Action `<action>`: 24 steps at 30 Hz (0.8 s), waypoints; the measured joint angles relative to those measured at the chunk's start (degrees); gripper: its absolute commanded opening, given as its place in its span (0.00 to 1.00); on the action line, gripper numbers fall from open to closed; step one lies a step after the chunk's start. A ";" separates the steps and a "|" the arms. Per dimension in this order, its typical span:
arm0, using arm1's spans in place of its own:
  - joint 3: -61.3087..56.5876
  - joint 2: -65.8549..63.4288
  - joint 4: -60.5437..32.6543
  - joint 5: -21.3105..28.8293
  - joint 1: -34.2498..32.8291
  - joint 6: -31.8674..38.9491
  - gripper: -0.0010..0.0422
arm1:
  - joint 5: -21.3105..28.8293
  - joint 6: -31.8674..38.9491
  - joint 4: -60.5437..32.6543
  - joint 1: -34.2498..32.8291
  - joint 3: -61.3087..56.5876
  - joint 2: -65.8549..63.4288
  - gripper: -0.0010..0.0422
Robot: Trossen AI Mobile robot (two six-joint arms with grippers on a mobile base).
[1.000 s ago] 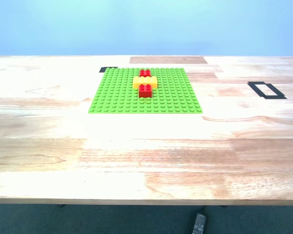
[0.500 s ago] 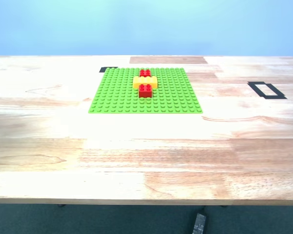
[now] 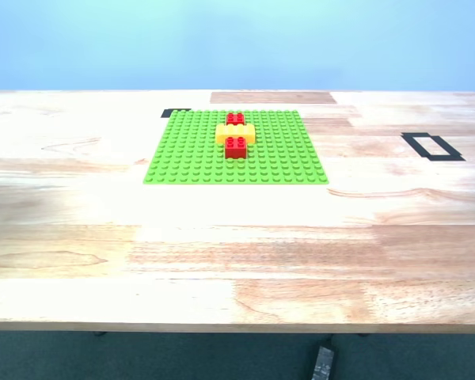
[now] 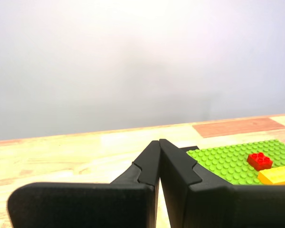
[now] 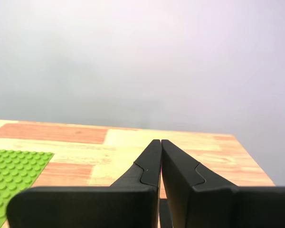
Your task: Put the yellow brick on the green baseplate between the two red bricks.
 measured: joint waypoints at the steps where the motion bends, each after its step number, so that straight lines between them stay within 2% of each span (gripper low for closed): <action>1: -0.39 0.00 0.09 0.00 0.00 -0.02 0.02 | -0.02 0.11 0.07 0.00 -0.13 0.00 0.02; 10: -1.27 0.02 2.47 -0.02 0.00 0.02 0.02 | -0.17 -1.77 4.63 -0.02 -1.86 0.00 0.02; 14: -1.36 0.02 1.55 -3.34 0.00 0.02 0.02 | -0.02 -3.34 5.92 -0.87 -2.25 0.00 0.02; 21: -1.40 0.02 1.79 -4.37 0.00 0.00 0.02 | -0.17 -1.84 7.32 -7.32 -2.75 0.22 0.02; 24: -1.40 0.02 1.90 -4.37 0.00 0.02 0.02 | -1.92 -0.90 7.28 -10.71 -2.78 0.22 0.02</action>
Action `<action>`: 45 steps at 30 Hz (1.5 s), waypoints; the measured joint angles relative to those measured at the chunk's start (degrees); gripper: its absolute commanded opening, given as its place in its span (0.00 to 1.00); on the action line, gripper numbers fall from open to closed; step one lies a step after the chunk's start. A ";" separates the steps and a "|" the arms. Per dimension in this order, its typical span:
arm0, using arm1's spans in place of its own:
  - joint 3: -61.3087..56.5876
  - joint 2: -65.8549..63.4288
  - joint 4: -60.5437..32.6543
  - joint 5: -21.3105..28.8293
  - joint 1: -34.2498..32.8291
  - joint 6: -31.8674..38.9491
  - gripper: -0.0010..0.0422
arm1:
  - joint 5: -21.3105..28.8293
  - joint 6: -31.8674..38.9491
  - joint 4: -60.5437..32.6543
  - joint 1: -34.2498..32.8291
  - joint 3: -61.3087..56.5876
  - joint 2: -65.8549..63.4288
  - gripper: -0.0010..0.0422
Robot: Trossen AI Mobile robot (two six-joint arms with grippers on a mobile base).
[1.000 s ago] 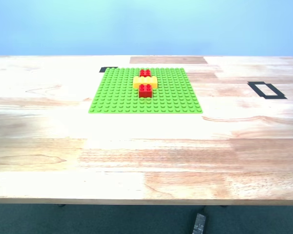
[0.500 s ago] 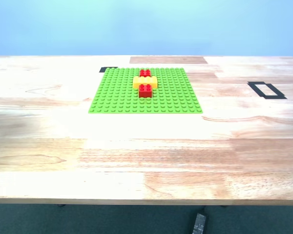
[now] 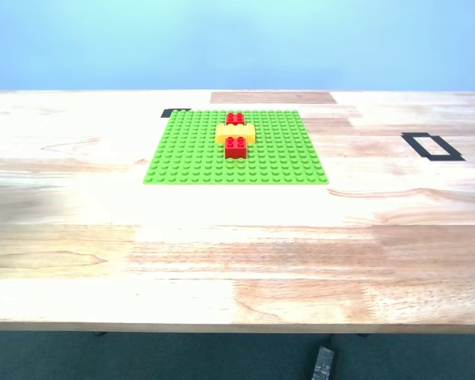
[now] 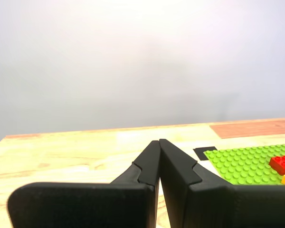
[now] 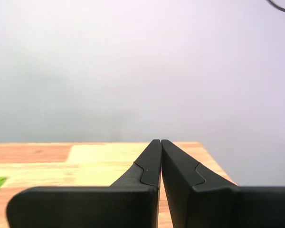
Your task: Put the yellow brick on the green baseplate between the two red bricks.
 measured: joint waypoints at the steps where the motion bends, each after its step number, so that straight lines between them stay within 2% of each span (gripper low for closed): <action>1: 0.00 0.00 -0.11 0.00 0.00 0.00 0.02 | -1.38 0.04 -0.04 -0.85 -0.04 0.00 0.02; 5: 0.00 0.00 -0.22 0.00 0.00 0.02 0.02 | -6.23 0.07 -0.20 -2.45 -0.22 0.04 0.02; 13: 0.22 0.04 -1.31 0.26 0.00 0.02 0.02 | -6.67 0.70 -0.68 -2.40 -0.13 0.13 0.02; 20: 0.26 0.42 -1.49 0.33 0.00 0.02 0.02 | -7.56 0.74 -5.77 -2.40 1.55 2.05 0.02; 45: 0.28 0.98 -1.66 0.42 0.00 0.02 0.02 | -7.28 1.33 -5.73 -2.40 1.60 5.64 0.02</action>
